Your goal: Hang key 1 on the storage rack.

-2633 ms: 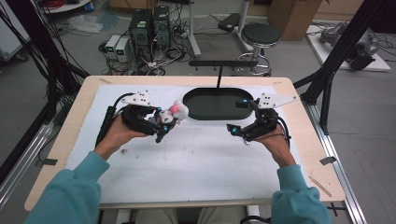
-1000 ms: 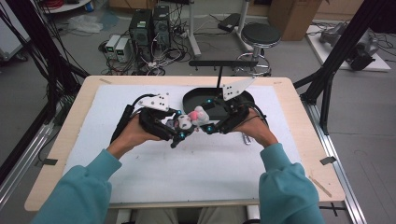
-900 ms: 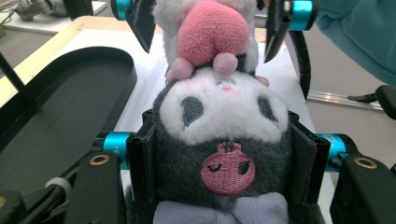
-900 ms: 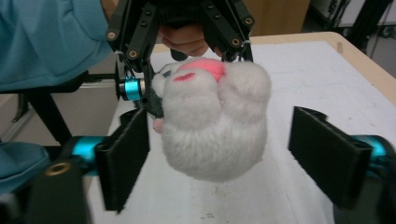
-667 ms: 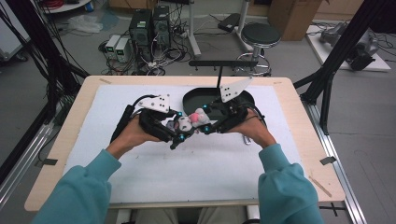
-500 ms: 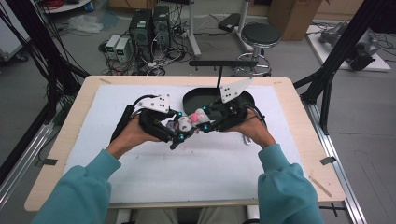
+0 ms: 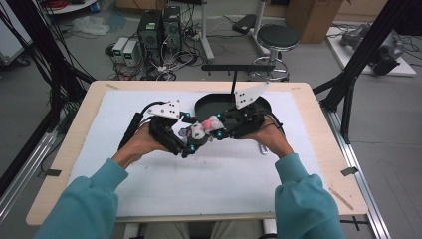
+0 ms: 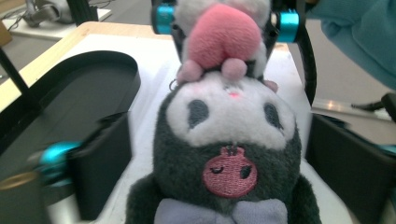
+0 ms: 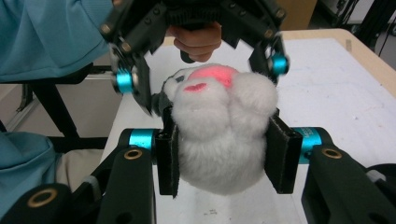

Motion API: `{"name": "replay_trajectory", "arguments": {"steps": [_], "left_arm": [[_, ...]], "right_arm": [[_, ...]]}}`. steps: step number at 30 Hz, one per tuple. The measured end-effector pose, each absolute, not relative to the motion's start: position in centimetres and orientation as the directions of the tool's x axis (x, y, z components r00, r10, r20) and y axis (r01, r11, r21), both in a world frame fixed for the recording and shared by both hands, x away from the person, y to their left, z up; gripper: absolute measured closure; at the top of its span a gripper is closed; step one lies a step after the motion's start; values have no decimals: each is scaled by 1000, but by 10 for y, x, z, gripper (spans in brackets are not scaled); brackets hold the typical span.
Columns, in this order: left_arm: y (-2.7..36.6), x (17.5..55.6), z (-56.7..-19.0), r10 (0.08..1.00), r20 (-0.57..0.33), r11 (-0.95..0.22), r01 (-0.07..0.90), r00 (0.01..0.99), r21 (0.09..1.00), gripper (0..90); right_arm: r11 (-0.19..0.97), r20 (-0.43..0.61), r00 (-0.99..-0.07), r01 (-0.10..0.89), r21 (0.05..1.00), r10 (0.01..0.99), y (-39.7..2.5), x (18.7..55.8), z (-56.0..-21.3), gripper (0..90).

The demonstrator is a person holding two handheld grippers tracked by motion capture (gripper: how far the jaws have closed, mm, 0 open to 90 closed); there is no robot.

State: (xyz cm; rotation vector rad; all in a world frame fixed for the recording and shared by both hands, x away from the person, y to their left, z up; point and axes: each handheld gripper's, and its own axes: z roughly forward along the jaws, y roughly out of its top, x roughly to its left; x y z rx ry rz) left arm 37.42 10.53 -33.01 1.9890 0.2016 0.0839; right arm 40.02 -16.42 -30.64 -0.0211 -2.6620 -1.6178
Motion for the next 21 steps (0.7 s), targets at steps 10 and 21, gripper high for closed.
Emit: {"name": "replay_trajectory", "arguments": {"steps": [10, 21], "left_arm": [[119, 370, -329, 267, 17, -375, 88, 963, 923, 17], [171, 360, -349, 452, 49, -336, 119, 890, 934, 17]], "right_arm": [[459, 22, -998, 44, 887, 55, -172, 402, -304, 551], [400, 29, -966, 133, 907, 256, -197, 410, -297, 549]]}}
